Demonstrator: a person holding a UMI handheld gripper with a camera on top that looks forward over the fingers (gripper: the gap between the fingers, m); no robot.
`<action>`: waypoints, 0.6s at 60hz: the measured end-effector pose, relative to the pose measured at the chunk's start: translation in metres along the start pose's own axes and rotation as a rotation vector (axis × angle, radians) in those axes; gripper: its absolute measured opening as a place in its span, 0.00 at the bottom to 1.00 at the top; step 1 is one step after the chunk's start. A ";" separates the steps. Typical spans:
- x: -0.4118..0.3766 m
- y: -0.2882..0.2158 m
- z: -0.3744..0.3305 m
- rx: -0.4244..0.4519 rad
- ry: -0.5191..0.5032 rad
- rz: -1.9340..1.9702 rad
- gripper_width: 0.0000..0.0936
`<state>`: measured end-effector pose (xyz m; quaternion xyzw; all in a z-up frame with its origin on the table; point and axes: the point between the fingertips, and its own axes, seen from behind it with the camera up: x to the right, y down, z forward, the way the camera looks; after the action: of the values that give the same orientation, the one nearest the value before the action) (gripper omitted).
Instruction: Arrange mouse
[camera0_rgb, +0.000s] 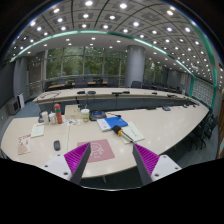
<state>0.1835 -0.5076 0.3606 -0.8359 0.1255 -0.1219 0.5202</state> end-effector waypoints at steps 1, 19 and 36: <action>-0.003 -0.008 -0.004 -0.007 -0.001 -0.001 0.92; -0.043 0.108 0.060 -0.111 -0.065 -0.052 0.92; -0.192 0.213 0.137 -0.153 -0.287 -0.064 0.91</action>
<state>0.0313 -0.4186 0.0962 -0.8855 0.0321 -0.0079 0.4634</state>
